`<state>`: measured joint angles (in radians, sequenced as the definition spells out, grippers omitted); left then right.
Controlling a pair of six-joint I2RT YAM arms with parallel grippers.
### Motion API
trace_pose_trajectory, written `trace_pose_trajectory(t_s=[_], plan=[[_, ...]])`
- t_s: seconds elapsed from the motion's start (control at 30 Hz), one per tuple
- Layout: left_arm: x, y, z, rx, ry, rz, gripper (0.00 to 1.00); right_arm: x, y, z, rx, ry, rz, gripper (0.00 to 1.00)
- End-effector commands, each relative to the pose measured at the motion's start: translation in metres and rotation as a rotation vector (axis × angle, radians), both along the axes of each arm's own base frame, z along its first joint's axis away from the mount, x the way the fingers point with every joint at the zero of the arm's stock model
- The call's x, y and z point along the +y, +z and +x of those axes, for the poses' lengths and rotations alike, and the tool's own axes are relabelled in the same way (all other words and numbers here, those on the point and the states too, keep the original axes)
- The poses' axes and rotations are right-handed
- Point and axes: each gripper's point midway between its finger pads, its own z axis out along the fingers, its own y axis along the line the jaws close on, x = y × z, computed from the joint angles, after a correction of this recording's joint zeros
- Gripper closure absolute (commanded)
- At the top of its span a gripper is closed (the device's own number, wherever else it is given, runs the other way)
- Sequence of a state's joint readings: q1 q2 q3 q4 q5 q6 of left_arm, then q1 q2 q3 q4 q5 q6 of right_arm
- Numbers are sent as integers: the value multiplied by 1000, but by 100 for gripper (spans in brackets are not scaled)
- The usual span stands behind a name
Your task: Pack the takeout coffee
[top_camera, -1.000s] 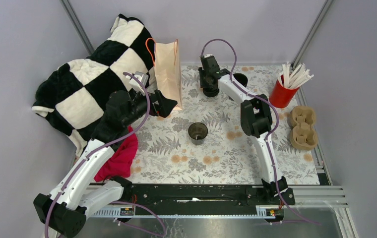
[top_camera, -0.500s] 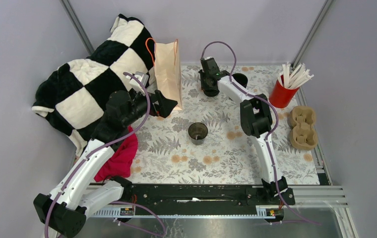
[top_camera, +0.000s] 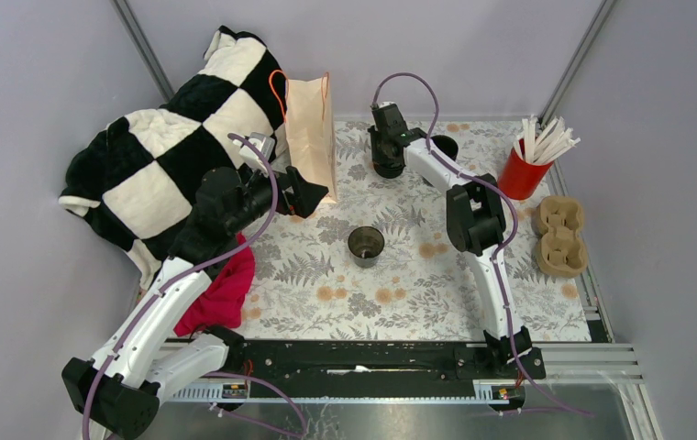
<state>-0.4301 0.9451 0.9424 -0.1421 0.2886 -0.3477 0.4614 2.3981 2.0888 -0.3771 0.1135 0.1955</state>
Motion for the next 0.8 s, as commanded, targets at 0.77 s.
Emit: trace_pose_trajectory(t_s=[0.77], plan=[[-5, 24, 0, -55, -25, -27, 1, 6, 49, -5, -26, 52, 17, 75]])
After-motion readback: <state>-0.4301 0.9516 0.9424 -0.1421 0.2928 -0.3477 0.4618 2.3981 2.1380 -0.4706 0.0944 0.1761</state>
